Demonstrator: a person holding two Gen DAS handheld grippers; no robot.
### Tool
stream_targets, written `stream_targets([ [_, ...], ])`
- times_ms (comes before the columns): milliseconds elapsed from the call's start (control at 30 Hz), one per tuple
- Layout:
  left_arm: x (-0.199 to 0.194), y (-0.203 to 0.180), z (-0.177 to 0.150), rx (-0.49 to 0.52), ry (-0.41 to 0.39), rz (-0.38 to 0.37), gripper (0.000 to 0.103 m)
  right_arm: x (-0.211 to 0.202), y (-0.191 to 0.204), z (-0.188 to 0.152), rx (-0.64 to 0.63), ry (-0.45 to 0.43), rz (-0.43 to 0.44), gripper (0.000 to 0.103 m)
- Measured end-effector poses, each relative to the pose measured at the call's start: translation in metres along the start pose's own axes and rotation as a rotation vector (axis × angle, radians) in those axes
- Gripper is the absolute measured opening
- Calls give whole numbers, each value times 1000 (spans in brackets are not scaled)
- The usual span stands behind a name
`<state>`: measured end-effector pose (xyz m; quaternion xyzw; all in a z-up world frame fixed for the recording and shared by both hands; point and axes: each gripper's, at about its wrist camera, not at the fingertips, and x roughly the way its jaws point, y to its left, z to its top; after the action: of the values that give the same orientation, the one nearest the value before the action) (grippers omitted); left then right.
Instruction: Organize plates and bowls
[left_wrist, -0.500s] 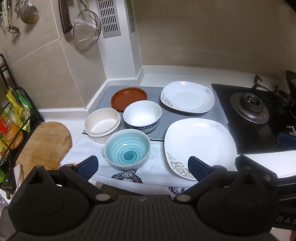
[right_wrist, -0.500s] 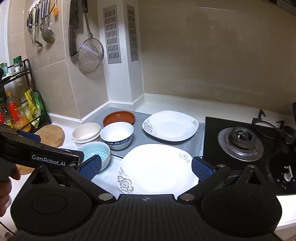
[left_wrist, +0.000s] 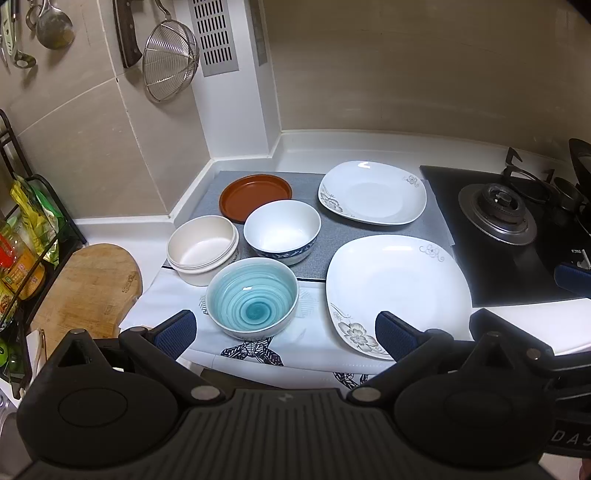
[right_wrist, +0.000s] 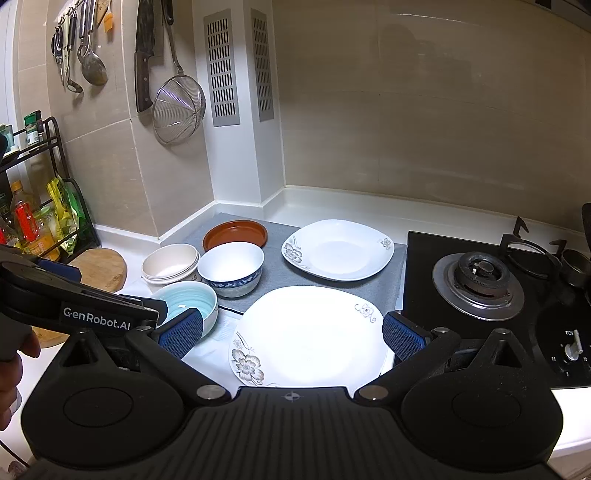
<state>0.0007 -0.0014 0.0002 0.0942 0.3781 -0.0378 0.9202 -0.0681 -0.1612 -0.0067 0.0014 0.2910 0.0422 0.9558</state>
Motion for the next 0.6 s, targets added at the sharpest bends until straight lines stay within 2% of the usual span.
stream_targets([
  [600,2,-5,0,2,5,-2,103,2,-2,-1,4,2,0,103],
])
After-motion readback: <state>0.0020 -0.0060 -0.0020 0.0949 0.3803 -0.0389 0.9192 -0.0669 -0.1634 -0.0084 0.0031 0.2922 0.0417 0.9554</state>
